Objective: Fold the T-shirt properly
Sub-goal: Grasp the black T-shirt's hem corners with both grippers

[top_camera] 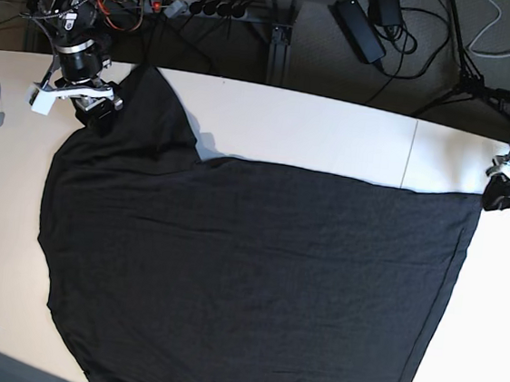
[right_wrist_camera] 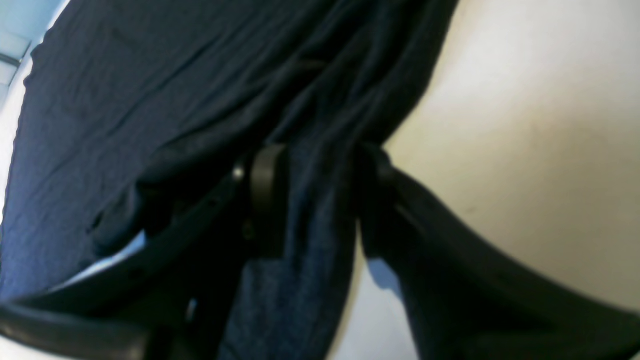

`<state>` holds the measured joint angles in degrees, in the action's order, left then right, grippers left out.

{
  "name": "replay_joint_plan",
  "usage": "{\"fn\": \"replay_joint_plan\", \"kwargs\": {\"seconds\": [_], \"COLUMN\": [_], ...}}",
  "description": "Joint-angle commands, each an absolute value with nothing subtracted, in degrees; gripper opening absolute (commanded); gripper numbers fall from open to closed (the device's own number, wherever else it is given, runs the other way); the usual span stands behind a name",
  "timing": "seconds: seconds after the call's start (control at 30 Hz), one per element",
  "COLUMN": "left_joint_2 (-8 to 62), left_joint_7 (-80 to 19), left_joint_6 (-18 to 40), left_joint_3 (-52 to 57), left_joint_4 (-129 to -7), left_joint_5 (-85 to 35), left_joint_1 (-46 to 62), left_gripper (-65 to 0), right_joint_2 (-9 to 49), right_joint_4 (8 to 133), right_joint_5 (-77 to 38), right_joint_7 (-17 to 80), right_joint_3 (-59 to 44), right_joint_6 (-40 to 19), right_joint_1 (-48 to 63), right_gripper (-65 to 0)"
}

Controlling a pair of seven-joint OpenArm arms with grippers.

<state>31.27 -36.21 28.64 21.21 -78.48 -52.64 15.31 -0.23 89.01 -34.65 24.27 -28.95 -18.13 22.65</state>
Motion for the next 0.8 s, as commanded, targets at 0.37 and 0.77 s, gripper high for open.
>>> {"fn": "replay_joint_plan", "kwargs": {"seconds": [0.37,0.77], "left_joint_2": [32.9,30.1], "left_joint_7": [-37.6,-40.3], "left_joint_6": [33.8,35.2], "left_joint_3": [15.8,11.9], "left_joint_4": [-61.5,-61.5], "left_joint_5": [-56.5,-57.6], "left_joint_1": [4.6,4.6], "left_gripper": [-37.7,-37.7], "right_joint_2": [-0.5,-0.5], "right_joint_4": [88.9,88.9], "right_joint_5": [-30.9,-31.5], "right_joint_7": [27.2,27.3], "right_joint_3": [-28.8,-28.7], "right_joint_6": [-18.4,-18.4], "right_joint_1": [23.4,23.4], "right_gripper": [-41.0,-41.0]}}
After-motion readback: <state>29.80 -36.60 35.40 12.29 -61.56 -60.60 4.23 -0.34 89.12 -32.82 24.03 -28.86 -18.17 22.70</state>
